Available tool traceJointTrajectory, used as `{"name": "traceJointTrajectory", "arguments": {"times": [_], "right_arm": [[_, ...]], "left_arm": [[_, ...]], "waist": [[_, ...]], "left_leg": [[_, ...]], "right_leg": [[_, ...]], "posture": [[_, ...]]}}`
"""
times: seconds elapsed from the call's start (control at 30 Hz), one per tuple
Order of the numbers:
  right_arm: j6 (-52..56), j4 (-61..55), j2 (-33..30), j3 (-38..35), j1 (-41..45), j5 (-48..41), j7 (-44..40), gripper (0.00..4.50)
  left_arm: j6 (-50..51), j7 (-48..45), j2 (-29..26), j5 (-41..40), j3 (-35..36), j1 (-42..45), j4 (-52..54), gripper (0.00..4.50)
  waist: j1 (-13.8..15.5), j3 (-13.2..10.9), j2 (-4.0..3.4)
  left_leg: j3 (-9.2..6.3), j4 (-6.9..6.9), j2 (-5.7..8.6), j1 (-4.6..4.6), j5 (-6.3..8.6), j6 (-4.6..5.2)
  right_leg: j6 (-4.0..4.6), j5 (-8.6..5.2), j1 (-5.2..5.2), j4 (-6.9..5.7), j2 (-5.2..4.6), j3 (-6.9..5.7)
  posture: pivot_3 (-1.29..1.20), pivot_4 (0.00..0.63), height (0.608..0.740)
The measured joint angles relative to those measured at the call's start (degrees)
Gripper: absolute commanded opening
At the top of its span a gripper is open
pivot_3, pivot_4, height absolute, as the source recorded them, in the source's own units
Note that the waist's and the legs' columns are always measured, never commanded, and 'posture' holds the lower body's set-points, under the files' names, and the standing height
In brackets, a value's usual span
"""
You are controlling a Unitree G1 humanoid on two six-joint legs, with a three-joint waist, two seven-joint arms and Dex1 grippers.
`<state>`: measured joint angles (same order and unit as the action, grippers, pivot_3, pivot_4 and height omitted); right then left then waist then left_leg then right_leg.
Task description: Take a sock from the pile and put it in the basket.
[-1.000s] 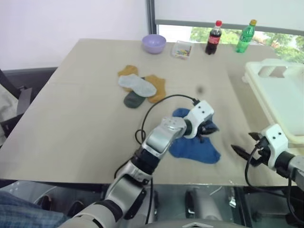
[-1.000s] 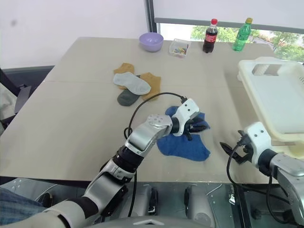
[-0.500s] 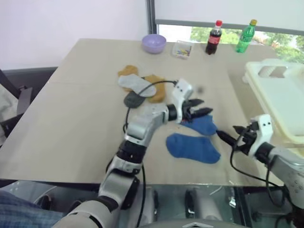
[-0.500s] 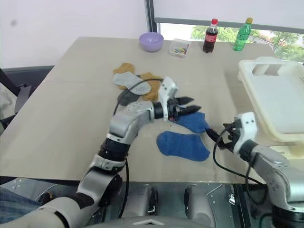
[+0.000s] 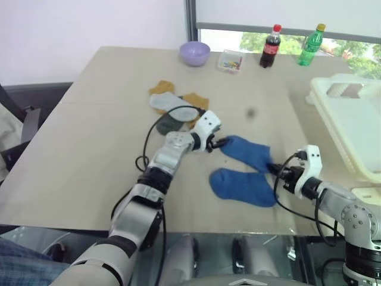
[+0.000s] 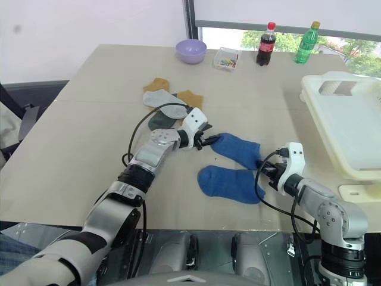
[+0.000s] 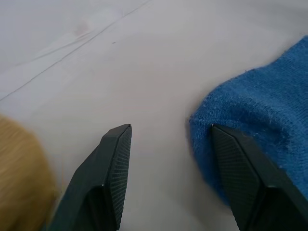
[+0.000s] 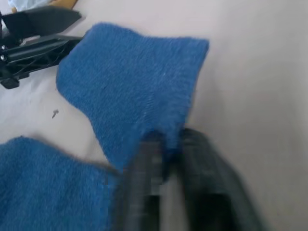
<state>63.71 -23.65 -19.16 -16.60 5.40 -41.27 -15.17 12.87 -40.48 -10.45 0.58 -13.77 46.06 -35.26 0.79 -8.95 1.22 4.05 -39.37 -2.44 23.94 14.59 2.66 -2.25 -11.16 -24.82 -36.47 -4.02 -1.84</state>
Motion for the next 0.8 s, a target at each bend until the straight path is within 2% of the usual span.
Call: {"name": "traceJointTrajectory", "arguments": {"times": [0.13,0.17,0.2,0.23,0.27,0.3,0.33,0.37,0.4,0.63,0.8], "right_arm": [[0.1,0.0,-0.6,0.5,0.0,0.0,0.1,0.05],[0.1,0.0,-0.7,0.5,0.0,0.1,0.2,0.00],[0.0,0.0,-0.7,0.5,0.0,0.1,0.3,0.00],[0.0,0.0,-0.7,0.6,0.0,0.2,0.4,0.00],[-0.1,0.0,-0.8,0.6,0.0,0.2,0.5,0.00],[-0.2,0.0,-0.8,0.7,0.0,0.3,0.5,0.00],[-0.2,0.0,-0.9,0.8,0.0,0.4,0.6,0.00],[-0.2,0.0,-0.9,0.8,0.0,0.4,0.6,0.00],[-0.2,0.0,-1.0,0.9,0.0,0.4,0.6,0.00],[-0.9,0.0,-1.8,0.9,0.0,0.5,0.5,0.00],[-1.4,-3.7,-3.6,-0.1,0.6,-1.8,-0.5,0.00]], "left_arm": [[-0.1,-1.7,0.5,0.2,-0.3,0.0,-0.2,2.80],[-0.1,-2.0,0.5,0.2,-0.3,-0.1,-0.2,2.39],[-0.1,-2.5,0.4,0.3,-0.4,-0.1,-0.2,2.26],[0.0,-2.9,0.3,0.4,-0.4,-0.2,-0.1,1.93],[0.0,-3.5,0.3,0.4,-0.5,-0.4,0.0,1.35],[0.1,-4.0,0.3,0.4,-0.8,-0.6,0.3,1.02],[0.2,-4.3,0.3,0.4,-0.9,-0.7,0.5,0.47],[0.2,-4.4,0.3,0.4,-0.9,-0.9,0.7,0.16],[0.4,-4.4,0.3,0.4,-0.9,-1.1,1.0,0.03],[1.9,-4.3,-0.6,-0.1,-0.2,-2.2,3.1,0.03],[12.9,-5.4,-1.1,-8.7,6.8,-6.6,10.8,0.03]], "waist": [[-0.1,0.0,0.00],[-0.1,0.0,0.00],[-0.1,0.0,0.00],[-0.1,0.0,0.00],[-0.1,0.0,0.00],[-0.1,0.0,0.00],[-0.1,0.0,0.00],[-0.1,0.0,0.00],[-0.2,0.0,0.00],[-0.4,0.0,-0.01],[-1.1,0.0,-0.01]], "left_leg": [[0.00,0.00,-0.01,-0.03,0.00,0.00],[0.00,0.00,-0.01,-0.04,0.00,0.00],[0.00,0.00,-0.01,-0.05,0.00,0.00],[0.00,0.00,-0.01,-0.05,0.00,0.00],[0.00,0.00,-0.01,-0.05,0.00,0.00],[0.00,0.00,-0.01,-0.07,0.00,0.00],[0.01,0.00,-0.01,-0.09,0.00,0.00],[0.01,0.00,-0.01,-0.09,0.00,0.00],[0.01,0.00,-0.02,-0.11,0.00,0.00],[0.01,0.00,-0.07,-0.14,0.00,0.00],[0.02,0.04,-0.10,-0.07,0.00,0.00]], "right_leg": [[0.04,-0.03,0.00,-0.04,0.01,0.00],[0.04,-0.03,0.00,-0.04,0.01,0.01],[0.04,-0.03,0.00,-0.04,0.01,0.02],[0.04,-0.03,0.00,-0.04,0.01,0.02],[0.04,-0.03,0.01,-0.04,0.01,0.02],[0.04,-0.04,0.02,-0.04,0.00,0.03],[0.01,-0.07,0.02,-0.04,0.00,0.04],[0.00,-0.09,0.03,-0.04,0.01,0.04],[-0.04,-0.12,0.03,-0.05,0.01,0.04],[-0.08,-0.15,0.02,-0.10,0.04,0.05],[-0.20,-0.06,-0.07,-0.10,0.03,0.07]], "posture": [[0.00,0.150,0.736],[0.00,0.150,0.736],[0.00,0.150,0.736],[0.00,0.150,0.736],[0.00,0.150,0.736],[0.00,0.150,0.736],[0.00,0.150,0.736],[0.00,0.150,0.736],[0.00,0.150,0.736],[0.00,0.150,0.736],[0.00,0.150,0.736]]}}
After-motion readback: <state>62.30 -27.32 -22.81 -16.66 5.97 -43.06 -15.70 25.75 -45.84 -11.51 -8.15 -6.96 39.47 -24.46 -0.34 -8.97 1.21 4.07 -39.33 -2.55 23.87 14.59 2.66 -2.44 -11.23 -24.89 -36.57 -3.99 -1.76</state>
